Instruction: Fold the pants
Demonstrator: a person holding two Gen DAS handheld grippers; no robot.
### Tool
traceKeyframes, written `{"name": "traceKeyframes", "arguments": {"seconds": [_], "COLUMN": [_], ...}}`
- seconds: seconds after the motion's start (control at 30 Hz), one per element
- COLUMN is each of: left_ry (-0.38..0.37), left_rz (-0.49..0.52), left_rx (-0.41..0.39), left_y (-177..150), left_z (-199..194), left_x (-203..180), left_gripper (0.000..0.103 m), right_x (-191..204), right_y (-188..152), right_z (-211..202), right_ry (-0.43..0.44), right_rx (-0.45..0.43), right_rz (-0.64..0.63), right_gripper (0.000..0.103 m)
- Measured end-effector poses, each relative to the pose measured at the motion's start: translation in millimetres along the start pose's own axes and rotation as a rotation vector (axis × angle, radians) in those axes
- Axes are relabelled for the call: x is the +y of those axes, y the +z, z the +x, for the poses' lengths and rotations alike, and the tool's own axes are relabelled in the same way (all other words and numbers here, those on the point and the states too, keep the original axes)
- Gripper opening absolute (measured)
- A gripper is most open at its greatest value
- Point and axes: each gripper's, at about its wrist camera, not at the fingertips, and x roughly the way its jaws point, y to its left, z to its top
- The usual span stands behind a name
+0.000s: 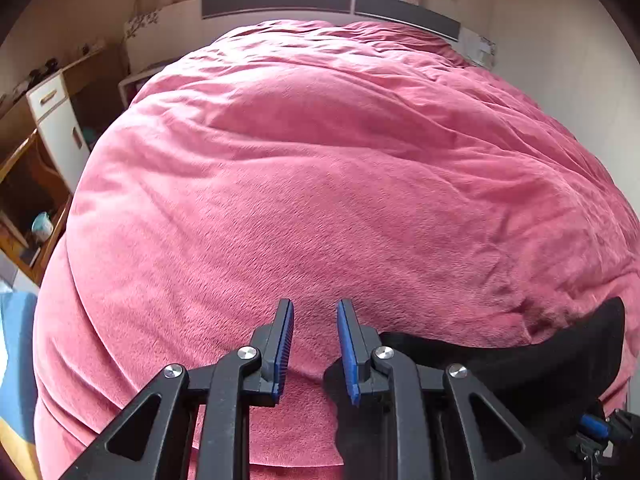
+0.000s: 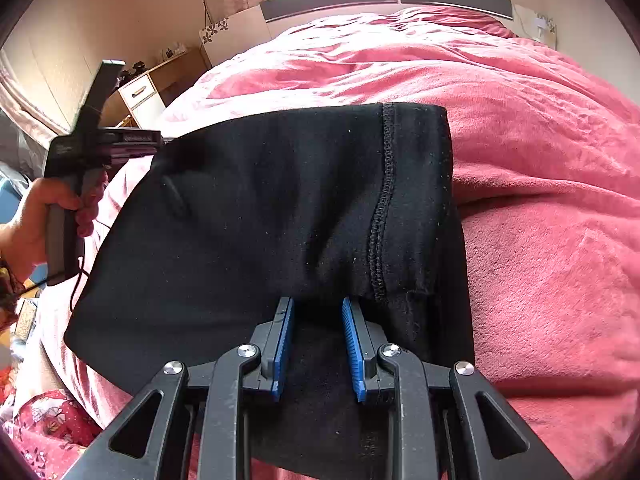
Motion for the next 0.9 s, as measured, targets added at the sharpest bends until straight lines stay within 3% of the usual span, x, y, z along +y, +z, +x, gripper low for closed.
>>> {"name": "traceKeyframes", "arguments": {"seconds": [0.07,0.33,0.6,0.83,0.9], "left_ry": [-0.030,0.006,-0.012,-0.009,-0.017], "left_rz": [-0.033,0.013,-0.026,-0.038,-0.048], "left_rx": [-0.022,-0.116,-0.098,-0.077,-0.074], "left_y": [-6,-43,-78,-98,-103], "left_z": [-7,-63,-94,-104,-106], "left_x": [4,-7,-15,-20,-20], "left_gripper": [0.023,0.035,0.047,0.050,0.052], "right_x": [-3,-6,-1,-2,-3], "right_y": [0,-1,-4,-5,-4], "right_z": [1,-1,-4,-6,-6], "right_ry": [0.006,-0.008,-0.018,-0.012,0.005], "right_rx": [-0.003,-0.014,-0.019,-0.023,-0.019], "right_rz": [0.005,0.001,0.005,0.026,0.035], "right_gripper": [0.025,0.025,0.026,0.027,0.035]}}
